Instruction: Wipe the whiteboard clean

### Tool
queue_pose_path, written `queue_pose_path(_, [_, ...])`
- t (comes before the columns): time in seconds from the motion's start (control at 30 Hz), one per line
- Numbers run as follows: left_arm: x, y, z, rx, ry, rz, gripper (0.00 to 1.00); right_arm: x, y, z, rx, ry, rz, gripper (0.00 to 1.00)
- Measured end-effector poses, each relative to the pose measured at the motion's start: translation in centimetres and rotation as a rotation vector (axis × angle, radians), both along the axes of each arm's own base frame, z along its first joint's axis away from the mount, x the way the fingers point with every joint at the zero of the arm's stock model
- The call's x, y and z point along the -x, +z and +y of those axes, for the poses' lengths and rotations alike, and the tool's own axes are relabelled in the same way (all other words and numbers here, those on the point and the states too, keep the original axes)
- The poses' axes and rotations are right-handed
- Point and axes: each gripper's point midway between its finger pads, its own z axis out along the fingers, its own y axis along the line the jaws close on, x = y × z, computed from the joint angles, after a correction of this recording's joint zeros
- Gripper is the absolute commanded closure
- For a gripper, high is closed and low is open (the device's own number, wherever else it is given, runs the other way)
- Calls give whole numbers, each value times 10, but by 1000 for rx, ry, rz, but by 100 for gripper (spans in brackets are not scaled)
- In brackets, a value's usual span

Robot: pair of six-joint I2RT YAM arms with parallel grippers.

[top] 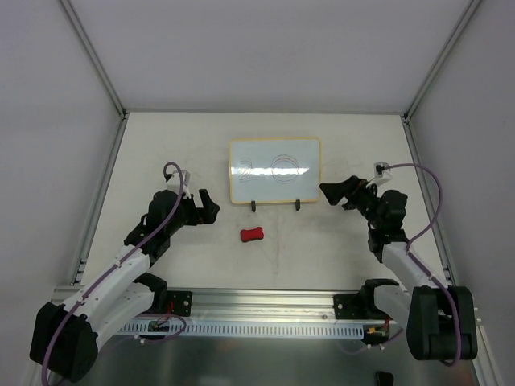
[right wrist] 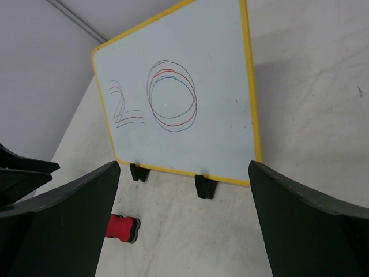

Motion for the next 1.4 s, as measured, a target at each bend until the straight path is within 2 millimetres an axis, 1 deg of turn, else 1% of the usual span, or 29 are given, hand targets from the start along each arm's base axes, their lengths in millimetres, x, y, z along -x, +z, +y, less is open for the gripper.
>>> queue_pose_path(0.13, [-5,7,3,-30,26,-14,1,-15,6,8,-28,70,-31,1])
queue_pose_path(0.27, [-8,14,5,-47,40,-29,1,-43,21,16,-59,141,-81,1])
queue_pose_path(0.33, [-8,14,5,-55,45,-29,1,-55,28,16,-78,161,-117,1])
queue_pose_path(0.43, [-6,14,6,-64,44,-24,1,-79,36,8,-113,177,-154,1])
queue_pose_path(0.5, [-5,15,7,-70,49,-26,1,-95,35,1,-148,182,-143,1])
queue_pose_path(0.57, [-5,17,8,-75,56,-30,1,-108,28,-5,-182,188,-115,1])
queue_pose_path(0.63, [-4,19,10,-75,59,-33,1,-116,21,-7,-208,210,-82,1])
queue_pose_path(0.73, [-4,20,11,-76,64,-36,1,-126,13,-4,-236,261,-46,1])
queue_pose_path(0.8, [-4,20,11,-78,64,-33,1,-129,8,-2,-245,286,-33,1])
queue_pose_path(1.17, [-7,19,9,-86,59,-13,1,-117,-29,9,-267,379,63,3])
queue_pose_path(1.4, [-6,18,7,-83,52,-9,1,-113,-27,21,-275,431,70,5])
